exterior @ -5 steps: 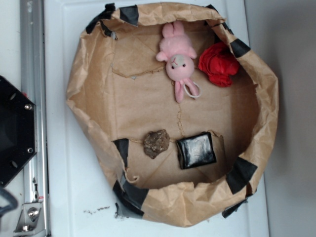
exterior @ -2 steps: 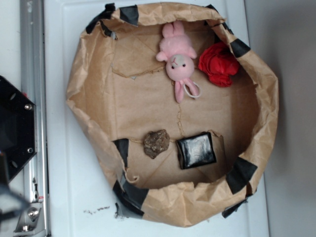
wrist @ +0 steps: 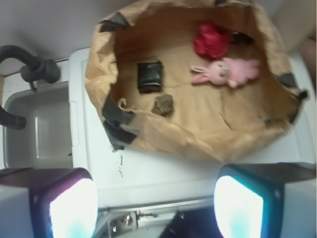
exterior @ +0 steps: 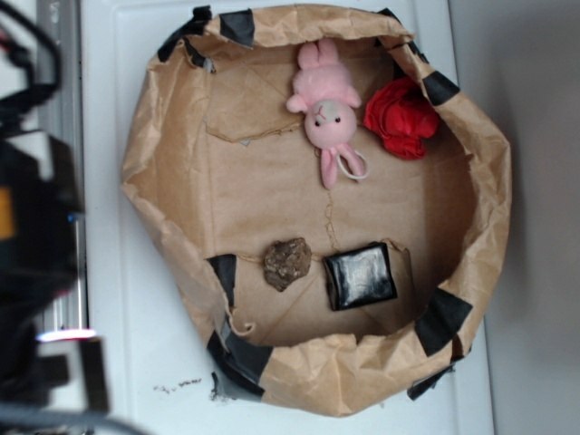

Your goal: Grab the black box.

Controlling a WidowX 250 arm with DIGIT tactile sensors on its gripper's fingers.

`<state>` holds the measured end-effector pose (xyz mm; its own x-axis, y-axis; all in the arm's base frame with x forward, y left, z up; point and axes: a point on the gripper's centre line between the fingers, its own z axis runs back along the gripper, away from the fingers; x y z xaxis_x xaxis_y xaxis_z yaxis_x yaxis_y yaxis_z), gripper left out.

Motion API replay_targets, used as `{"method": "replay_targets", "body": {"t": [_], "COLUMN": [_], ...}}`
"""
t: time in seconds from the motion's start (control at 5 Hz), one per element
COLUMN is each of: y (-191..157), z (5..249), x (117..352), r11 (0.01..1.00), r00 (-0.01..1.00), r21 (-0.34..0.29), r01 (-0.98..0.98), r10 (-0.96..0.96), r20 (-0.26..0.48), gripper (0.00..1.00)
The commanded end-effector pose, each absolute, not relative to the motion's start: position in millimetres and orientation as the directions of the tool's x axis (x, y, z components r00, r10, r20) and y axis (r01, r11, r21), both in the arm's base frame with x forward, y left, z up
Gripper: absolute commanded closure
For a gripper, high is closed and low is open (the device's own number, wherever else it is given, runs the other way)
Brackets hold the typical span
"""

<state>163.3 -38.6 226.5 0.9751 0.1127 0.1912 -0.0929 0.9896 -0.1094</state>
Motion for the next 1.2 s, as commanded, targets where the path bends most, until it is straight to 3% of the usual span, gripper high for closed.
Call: {"method": "replay_targets", "body": {"t": [0.0,0.8,1.0], "y": [-21.2,-21.2,-18.8], "z": [188.3,188.3,157.7], "x": [213.8,213.8,244.8], "r11": [0.991,0.991,0.992], "r00": [0.972,0.972,0.956], "r21": [-0.086,-0.086,-0.014], "r01": [-0.103,-0.103,-0.127], "r10": [0.119,0.119,0.126], "r20": [0.201,0.201,0.266], "gripper": [0.0,0.0,0.0]}}
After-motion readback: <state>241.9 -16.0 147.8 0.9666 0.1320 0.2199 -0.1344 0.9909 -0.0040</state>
